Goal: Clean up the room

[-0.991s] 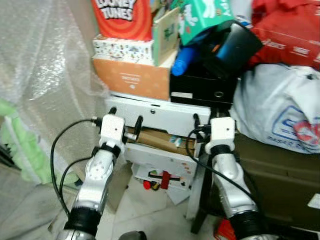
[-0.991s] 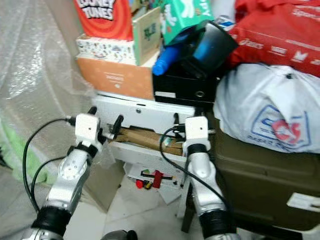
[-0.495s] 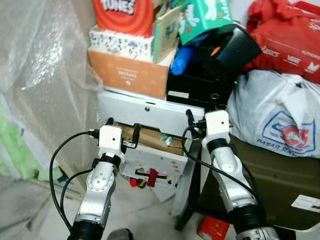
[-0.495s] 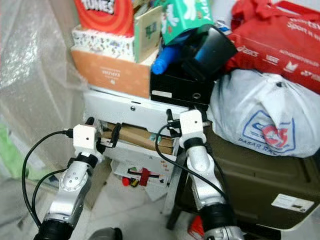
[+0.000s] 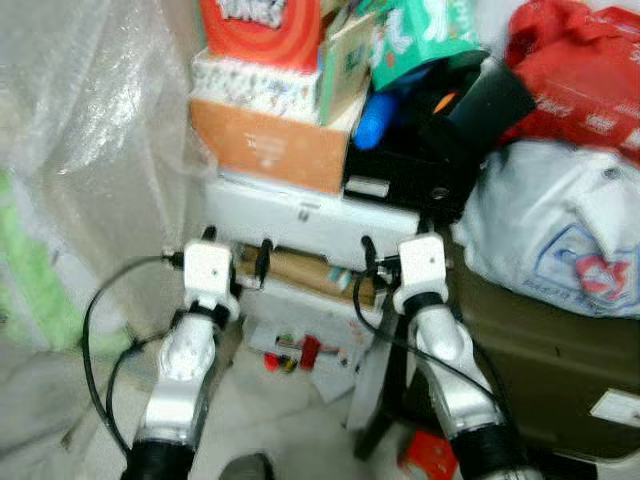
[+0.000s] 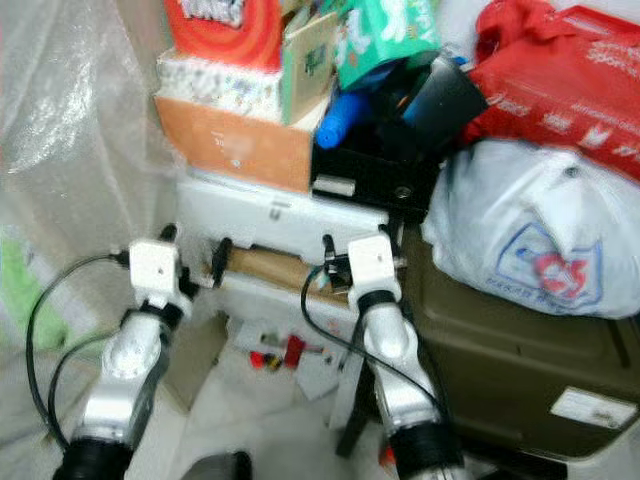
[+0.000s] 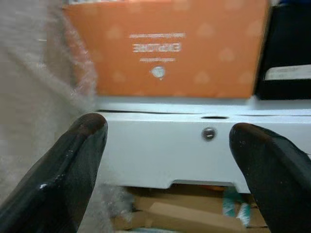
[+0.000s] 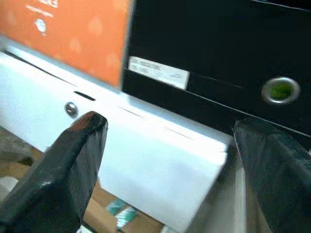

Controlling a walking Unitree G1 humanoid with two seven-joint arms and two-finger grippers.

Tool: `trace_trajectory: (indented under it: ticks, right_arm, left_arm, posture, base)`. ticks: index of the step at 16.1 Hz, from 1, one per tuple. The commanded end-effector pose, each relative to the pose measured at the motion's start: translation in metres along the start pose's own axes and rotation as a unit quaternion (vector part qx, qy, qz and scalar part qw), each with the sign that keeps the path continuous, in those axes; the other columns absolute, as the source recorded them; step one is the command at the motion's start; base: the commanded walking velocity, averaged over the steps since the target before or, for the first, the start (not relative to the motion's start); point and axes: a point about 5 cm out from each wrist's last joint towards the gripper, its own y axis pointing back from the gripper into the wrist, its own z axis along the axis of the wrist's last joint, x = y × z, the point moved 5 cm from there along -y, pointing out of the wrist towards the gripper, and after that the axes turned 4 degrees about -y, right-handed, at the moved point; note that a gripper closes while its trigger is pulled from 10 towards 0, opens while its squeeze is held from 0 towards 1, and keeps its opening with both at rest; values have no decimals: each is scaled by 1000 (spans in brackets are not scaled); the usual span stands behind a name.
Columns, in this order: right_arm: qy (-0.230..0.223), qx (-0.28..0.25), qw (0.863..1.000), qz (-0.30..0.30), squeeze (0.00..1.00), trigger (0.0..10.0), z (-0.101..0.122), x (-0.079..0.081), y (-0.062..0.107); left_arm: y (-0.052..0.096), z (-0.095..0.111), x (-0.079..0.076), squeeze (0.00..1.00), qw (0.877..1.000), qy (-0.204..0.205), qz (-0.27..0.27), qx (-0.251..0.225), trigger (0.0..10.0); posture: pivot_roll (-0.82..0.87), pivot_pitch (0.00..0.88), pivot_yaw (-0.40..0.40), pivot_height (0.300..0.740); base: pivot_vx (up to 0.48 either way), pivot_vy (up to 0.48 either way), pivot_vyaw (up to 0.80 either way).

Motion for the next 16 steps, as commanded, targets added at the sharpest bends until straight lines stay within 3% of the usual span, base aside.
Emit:
trace_trajectory:
  ticks: [1,7,13,16]
  right_arm:
    - [3,-5,1000,-4,0,10000,4,-3,-3]
    - [-4,-14,1000,-10,0,10000,10,-3,-9]
    - [-6,-20,1000,-5,0,10000,13,2,-9]
    - [-5,-21,1000,1,0,10000,15,4,-12]
  left_arm:
    - [-2,4,7,0,1000,-20,17,-2,10000]
    - [-8,5,10,0,998,-54,26,5,10000]
    - [-8,3,3,0,999,-43,9,5,10000]
    - [-14,5,7,0,999,-34,12,1,10000]
  posture:
    - [73,0,6,740]
    - [78,0,26,740]
    - [67,0,21,740]
    - [21,0,16,740]
  base:
    - [0,0,800]
    - [0,0,800]
    - [0,0,800]
    - [0,0,800]
